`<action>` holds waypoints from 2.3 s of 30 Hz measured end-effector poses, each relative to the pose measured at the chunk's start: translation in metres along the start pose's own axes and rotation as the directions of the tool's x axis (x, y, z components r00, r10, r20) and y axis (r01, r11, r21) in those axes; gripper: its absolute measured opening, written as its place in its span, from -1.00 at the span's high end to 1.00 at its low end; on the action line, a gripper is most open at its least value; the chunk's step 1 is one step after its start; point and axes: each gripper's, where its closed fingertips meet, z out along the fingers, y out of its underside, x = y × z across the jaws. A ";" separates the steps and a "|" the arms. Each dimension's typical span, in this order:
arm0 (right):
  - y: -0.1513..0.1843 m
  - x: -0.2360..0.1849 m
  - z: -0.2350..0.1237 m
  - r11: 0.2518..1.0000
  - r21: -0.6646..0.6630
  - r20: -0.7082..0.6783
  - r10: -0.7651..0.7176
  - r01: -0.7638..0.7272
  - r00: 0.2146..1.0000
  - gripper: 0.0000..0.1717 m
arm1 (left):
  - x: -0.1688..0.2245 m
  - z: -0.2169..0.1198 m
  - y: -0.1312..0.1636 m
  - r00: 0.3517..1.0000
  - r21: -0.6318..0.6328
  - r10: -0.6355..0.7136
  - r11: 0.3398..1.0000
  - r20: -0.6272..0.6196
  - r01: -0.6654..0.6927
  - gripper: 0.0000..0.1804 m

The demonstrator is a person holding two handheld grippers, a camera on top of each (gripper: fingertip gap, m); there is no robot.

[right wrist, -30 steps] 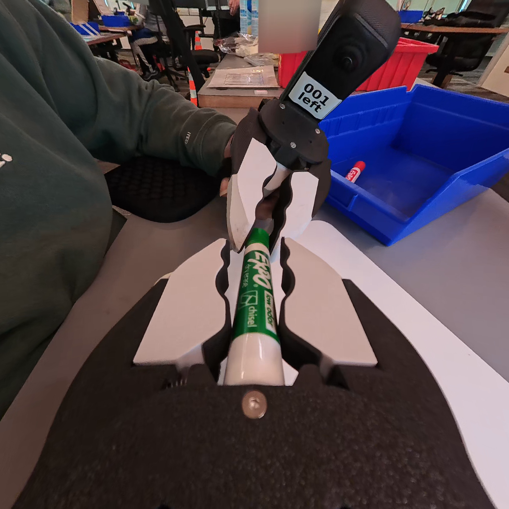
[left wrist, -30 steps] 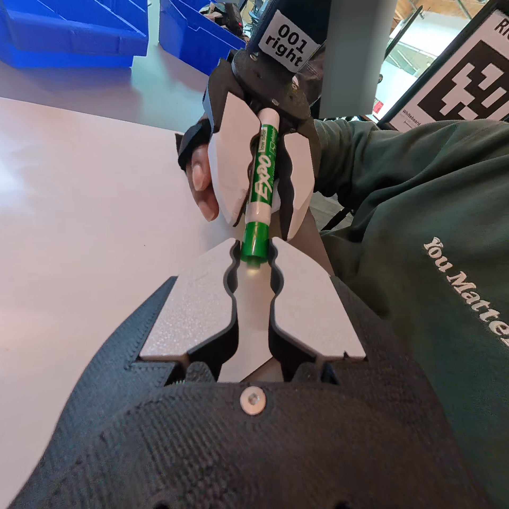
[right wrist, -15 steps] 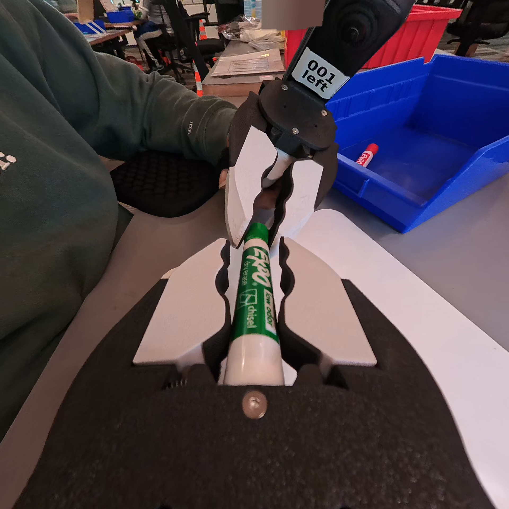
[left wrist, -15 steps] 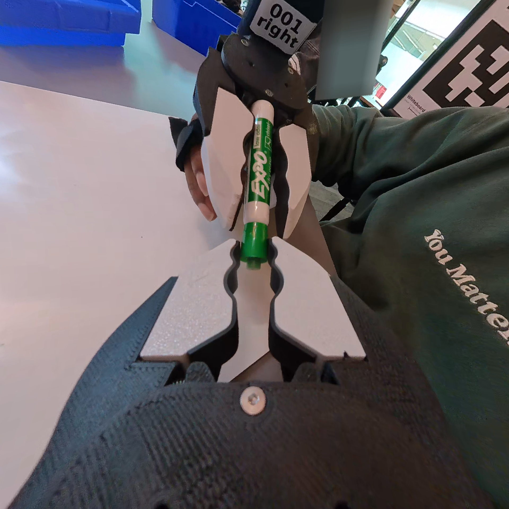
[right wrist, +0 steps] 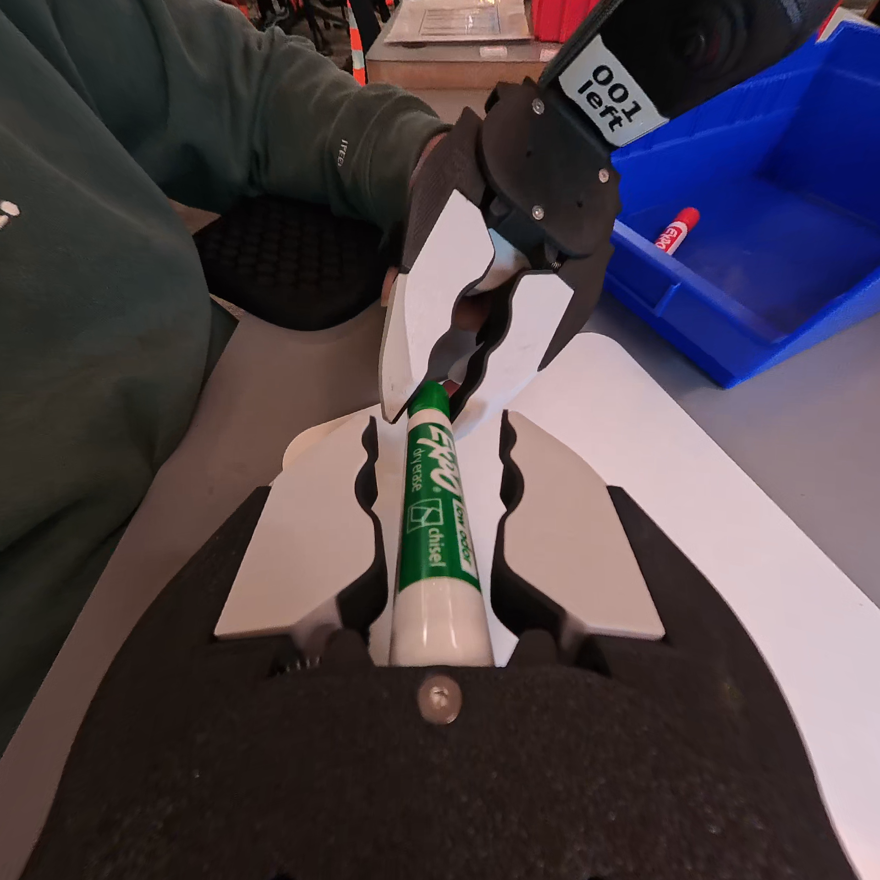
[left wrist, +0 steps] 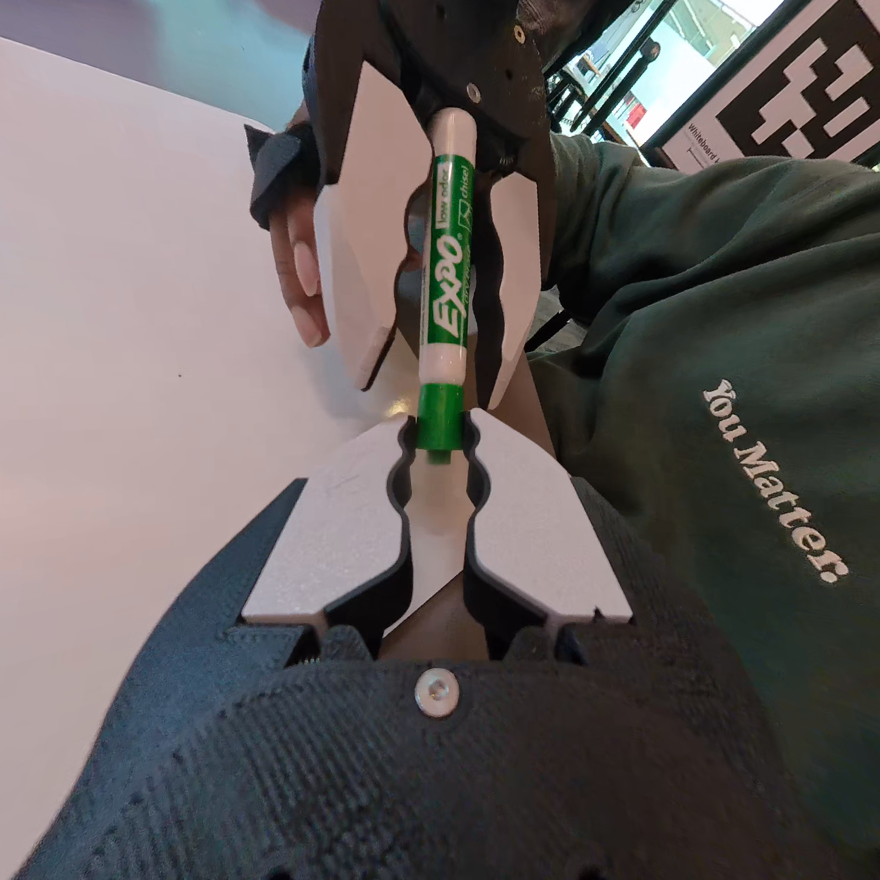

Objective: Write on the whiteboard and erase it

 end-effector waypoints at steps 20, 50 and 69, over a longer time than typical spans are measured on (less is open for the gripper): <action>-0.002 -0.008 0.002 0.999 0.015 0.020 -0.041 0.040 0.999 0.45 | 0.004 -0.003 0.000 1.000 -0.010 0.003 1.000 -0.018 -0.003 0.79; -0.050 0.013 -0.016 0.964 0.261 -0.037 0.057 -0.045 0.998 0.64 | 0.014 -0.034 -0.049 0.989 0.274 0.142 0.950 0.048 -0.149 0.79; -0.004 0.043 -0.004 0.991 -0.124 -0.187 0.020 -0.043 0.982 0.61 | -0.014 -0.104 -0.027 0.742 0.103 0.317 0.882 0.591 -0.459 0.80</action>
